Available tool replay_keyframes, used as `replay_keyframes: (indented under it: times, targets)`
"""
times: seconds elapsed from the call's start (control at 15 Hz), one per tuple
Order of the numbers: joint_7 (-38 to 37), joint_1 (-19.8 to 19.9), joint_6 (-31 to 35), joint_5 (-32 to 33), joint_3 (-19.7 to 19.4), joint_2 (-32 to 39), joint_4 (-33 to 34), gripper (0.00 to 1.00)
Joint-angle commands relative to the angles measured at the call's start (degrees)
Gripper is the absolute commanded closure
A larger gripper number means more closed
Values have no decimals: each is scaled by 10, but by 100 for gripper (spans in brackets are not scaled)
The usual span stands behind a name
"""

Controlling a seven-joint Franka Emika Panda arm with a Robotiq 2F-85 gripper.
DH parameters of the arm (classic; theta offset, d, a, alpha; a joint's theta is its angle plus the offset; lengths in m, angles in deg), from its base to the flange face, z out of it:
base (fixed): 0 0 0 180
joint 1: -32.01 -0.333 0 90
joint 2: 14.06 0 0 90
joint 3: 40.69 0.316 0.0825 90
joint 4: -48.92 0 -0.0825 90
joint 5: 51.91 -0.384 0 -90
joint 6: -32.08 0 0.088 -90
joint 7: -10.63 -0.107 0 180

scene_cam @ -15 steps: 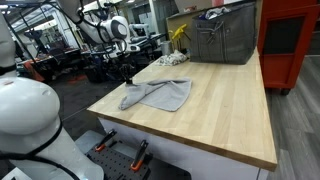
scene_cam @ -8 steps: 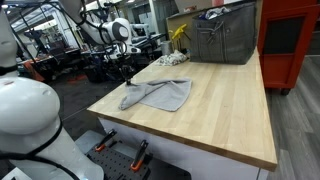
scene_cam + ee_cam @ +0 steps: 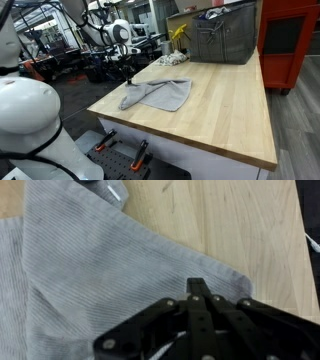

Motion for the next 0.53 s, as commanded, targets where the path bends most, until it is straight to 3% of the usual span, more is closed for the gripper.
replay_keyframes:
  times: [0.0, 0.47]
  targets:
    - [-10, -6, 15, -1, -6, 38, 34, 100]
    - [-2, -6, 13, -13, -7, 88, 67, 100]
